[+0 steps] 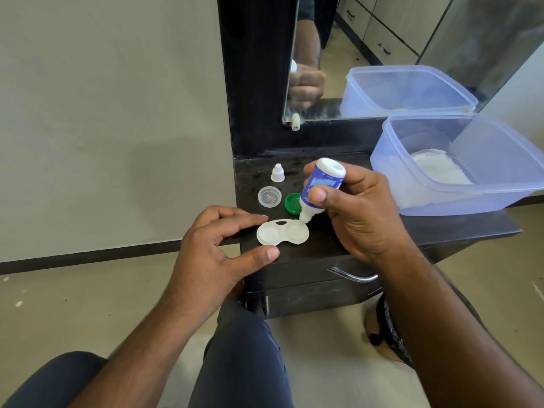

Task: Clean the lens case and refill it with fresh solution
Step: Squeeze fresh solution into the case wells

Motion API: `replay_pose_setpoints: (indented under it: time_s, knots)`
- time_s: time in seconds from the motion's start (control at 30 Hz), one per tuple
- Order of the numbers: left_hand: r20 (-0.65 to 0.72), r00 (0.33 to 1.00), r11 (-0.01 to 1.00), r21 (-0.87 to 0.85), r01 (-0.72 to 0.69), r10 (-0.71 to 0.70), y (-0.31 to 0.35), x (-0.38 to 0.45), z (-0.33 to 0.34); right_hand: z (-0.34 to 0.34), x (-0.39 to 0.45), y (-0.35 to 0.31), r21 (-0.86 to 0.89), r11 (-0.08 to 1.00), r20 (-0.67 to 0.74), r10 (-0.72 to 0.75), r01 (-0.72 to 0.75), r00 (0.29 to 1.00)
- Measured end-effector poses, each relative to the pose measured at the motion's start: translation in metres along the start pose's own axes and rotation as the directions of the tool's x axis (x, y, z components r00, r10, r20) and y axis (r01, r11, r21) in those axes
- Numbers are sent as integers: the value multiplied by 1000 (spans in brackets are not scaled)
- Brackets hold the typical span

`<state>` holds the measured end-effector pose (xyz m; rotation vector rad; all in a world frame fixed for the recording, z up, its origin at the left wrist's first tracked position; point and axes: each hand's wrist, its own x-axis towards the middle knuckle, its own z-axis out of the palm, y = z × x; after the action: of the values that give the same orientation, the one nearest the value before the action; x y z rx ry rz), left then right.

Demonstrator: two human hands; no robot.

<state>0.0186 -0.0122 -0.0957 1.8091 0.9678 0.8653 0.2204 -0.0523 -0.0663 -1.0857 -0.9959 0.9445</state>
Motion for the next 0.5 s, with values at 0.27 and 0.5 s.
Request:
replay_pose_setpoints:
  time_s: [0.27, 0.5]
  knots:
    - [3, 1000, 1000, -3, 7, -7, 0, -1, 0, -1, 3, 2, 162, 986, -55, -27, 36, 998]
    - [3, 1000, 1000, -8, 3, -3, 2, 0, 0, -1, 2, 1, 162, 986, -59, -17, 26, 998]
